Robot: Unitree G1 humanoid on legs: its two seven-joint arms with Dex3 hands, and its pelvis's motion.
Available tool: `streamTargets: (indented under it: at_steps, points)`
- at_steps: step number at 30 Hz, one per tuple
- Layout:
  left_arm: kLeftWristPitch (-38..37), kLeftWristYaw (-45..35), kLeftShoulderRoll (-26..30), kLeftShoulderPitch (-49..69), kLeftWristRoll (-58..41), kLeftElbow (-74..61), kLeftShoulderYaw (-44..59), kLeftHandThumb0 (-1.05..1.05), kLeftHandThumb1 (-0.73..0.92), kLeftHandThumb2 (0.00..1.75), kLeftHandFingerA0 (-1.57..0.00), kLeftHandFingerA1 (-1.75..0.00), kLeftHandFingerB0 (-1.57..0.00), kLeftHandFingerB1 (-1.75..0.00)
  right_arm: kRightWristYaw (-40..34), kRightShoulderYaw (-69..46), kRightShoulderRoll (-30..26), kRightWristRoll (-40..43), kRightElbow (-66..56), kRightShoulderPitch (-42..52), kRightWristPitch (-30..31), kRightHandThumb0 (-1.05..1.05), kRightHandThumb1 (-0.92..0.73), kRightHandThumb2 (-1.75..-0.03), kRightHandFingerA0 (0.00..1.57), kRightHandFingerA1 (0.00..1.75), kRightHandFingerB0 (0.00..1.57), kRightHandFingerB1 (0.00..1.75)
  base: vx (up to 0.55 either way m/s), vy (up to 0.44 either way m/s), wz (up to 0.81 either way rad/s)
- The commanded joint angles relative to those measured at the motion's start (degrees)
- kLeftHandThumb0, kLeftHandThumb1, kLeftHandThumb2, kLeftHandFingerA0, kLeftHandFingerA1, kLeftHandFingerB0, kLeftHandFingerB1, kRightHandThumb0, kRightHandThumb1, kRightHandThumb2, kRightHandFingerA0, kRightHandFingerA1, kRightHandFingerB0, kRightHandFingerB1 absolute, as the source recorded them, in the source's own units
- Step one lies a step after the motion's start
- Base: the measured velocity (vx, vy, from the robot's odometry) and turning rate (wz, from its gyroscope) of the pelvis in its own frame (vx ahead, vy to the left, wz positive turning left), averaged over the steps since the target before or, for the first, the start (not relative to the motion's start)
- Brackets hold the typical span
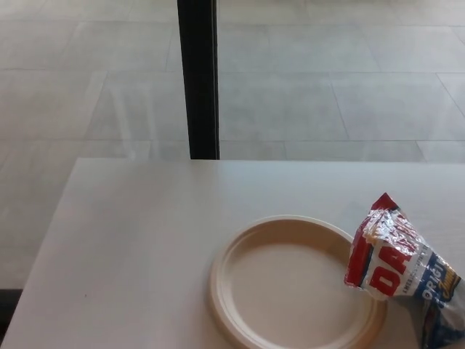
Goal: The robot uses its right hand to pick up a bag of sunflower seeds kept in the middle of the desk and tilts it over a plate kept next to it to pour out a few seeds and then puts the bag of seeds back on the desk
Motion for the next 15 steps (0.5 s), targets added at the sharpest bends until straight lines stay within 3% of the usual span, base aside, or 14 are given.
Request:
streamTargets:
  at_steps: [1,2,3,5,6,7,8,10,11,12,13,14,15]
  points:
    - [3.84,-4.89,1.86,0.85,-7.18,-1.88,4.66,-0.65,0.71,1.01,-0.13,-0.70,-0.06,-0.57,4.72,-5.63,-2.70,7.76,4.08,0.12,-4.42,-0.49,-0.70,-0.62,0.00,0.28,0.04,0.25,0.00,0.000,0.00]
    - [3.89,-5.08,1.89,0.78,-7.21,-1.62,4.96,-0.62,0.81,0.78,-0.08,-0.75,-0.01,-0.52,5.08,-6.82,-2.74,8.83,4.84,-0.17,-3.55,-0.51,-0.69,-0.61,0.00,0.26,0.06,0.26,0.00,0.000,0.00]
    - [3.64,-5.25,1.92,1.21,-7.45,-1.24,5.54,-0.63,0.81,0.76,-0.04,-0.72,0.00,-0.46,5.93,-8.44,-2.76,10.41,5.59,-0.10,-3.03,-0.50,-0.65,-0.65,0.03,0.16,0.07,0.23,0.00,0.000,0.00]
    - [3.44,-5.30,2.00,1.16,-7.26,-1.01,5.72,-0.63,0.85,0.76,-0.02,-0.74,0.00,-0.44,5.16,-9.84,-3.20,10.98,7.10,-1.05,-2.66,-0.51,-0.69,-0.61,0.00,0.24,0.07,0.25,0.00,0.000,0.00]
    - [3.61,-5.05,2.24,0.66,-7.66,-0.32,6.30,-0.68,0.64,1.06,-0.02,-0.59,0.00,-0.41,4.21,-11.76,-3.54,12.69,7.02,-1.73,-1.19,-0.55,-0.48,-0.85,0.00,0.24,0.03,0.30,0.00,0.000,0.00]
    - [3.66,-5.07,2.27,0.60,-7.71,-0.25,6.40,-0.68,0.64,1.06,-0.02,-0.59,0.00,-0.41,4.24,-12.16,-3.63,12.80,7.26,-1.92,-1.13,-0.55,-0.48,-0.85,0.00,0.24,0.03,0.30,0.00,0.000,0.00]
    - [3.28,-5.04,2.02,0.63,-7.54,-0.30,6.20,-0.68,0.66,1.07,-0.02,-0.58,0.00,-0.40,2.83,-13.29,-4.37,13.43,6.78,-2.24,0.21,-0.54,-0.67,-0.63,0.01,0.24,0.07,0.25,0.00,0.000,0.00]
    - [3.12,-4.99,2.19,-0.79,-9.39,0.83,8.08,-0.68,0.65,1.10,0.00,-0.56,0.00,-0.39,2.00,-15.38,-6.55,14.67,6.85,-3.88,0.28,-0.57,-0.70,-0.64,0.03,0.20,0.07,0.23,0.00,0.000,0.00]
    - [2.85,-5.10,2.22,-0.79,-9.51,0.63,8.31,-0.68,0.89,0.75,0.00,-0.66,-0.03,-0.31,2.21,-16.05,-7.27,14.96,7.06,-4.49,0.02,-0.67,-0.51,-0.83,0.00,0.09,0.04,0.23,0.00,0.000,0.00]
    - [2.44,-5.32,2.22,-0.67,-9.29,-0.25,8.17,-0.70,0.67,1.12,-0.01,-0.59,0.00,-0.39,2.71,-16.90,-8.65,15.47,7.64,-5.48,-0.38,-0.75,-0.52,-0.81,0.00,0.00,0.05,0.18,0.00,0.000,0.00]
    - [2.25,-5.62,2.61,-0.88,-9.22,-0.58,8.13,-0.71,0.67,1.13,-0.02,-0.60,0.00,-0.39,2.03,-17.12,-10.21,15.17,7.19,-6.58,-0.69,-0.71,-0.53,-0.86,0.00,0.10,0.05,0.23,0.00,0.000,0.00]
    - [2.23,-5.69,2.77,-0.94,-9.27,-0.55,8.12,-0.71,0.67,1.13,-0.02,-0.60,0.00,-0.39,1.76,-17.12,-10.55,14.94,7.00,-6.84,-0.87,-0.71,-0.53,-0.86,0.00,0.10,0.05,0.23,0.00,0.000,0.00]
    - [2.58,-5.45,2.85,-1.35,-9.71,-0.81,8.44,-0.71,0.66,1.12,-0.03,-0.61,-0.01,-0.39,3.56,-18.95,-11.62,17.19,7.36,-8.34,-1.10,-0.75,-0.51,-0.79,0.00,0.00,0.04,0.13,0.00,0.000,0.00]
